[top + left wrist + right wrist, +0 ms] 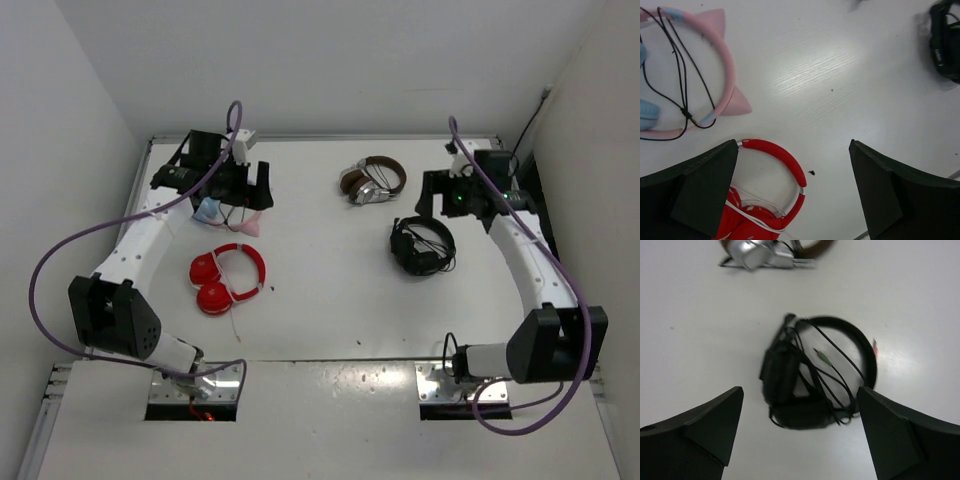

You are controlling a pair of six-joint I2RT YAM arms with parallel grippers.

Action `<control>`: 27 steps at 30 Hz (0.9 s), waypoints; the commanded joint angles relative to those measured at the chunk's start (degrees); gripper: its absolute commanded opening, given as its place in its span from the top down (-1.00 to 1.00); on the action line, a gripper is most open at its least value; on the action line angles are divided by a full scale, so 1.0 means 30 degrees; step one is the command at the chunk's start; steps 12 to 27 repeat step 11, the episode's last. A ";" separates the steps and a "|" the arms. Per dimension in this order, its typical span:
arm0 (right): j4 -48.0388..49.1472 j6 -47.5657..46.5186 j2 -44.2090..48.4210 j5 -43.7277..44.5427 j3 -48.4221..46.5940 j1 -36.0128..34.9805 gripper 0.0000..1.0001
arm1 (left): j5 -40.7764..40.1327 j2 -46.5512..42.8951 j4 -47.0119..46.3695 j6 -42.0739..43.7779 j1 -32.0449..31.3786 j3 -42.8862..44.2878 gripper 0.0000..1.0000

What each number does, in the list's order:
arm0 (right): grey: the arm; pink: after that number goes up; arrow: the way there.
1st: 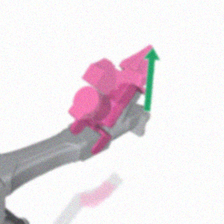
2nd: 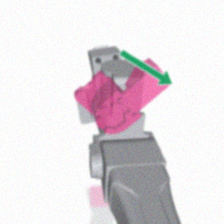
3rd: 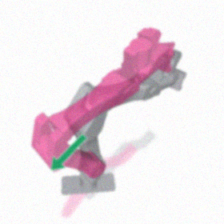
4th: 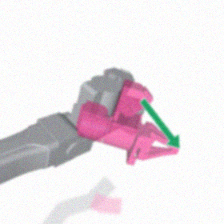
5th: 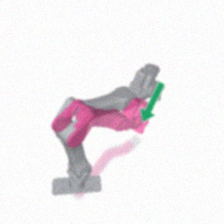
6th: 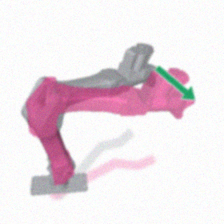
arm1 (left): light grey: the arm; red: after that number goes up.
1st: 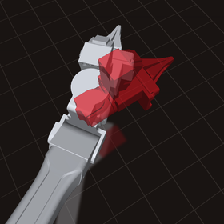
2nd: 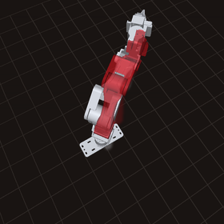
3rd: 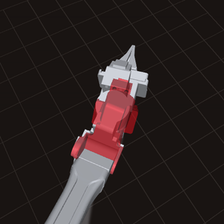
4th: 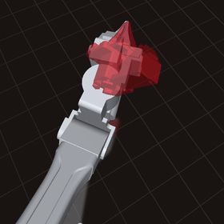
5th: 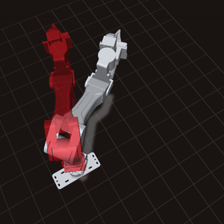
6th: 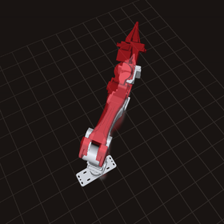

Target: Wrap the headphones

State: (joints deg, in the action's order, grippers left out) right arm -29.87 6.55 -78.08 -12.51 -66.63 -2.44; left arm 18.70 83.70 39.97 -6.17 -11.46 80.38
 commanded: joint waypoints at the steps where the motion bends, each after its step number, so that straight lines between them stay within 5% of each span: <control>1: -0.0825 -0.1830 0.1651 -0.0866 0.1494 0.1804 -0.91 | -0.2100 0.0312 -0.0490 0.0623 -0.0134 -0.0424 -0.99; 27: -0.0825 -0.2006 0.3438 -0.1044 0.3546 0.3301 -0.99 | -0.3625 -0.0182 -0.1251 0.0798 -0.0134 -0.2301 -0.99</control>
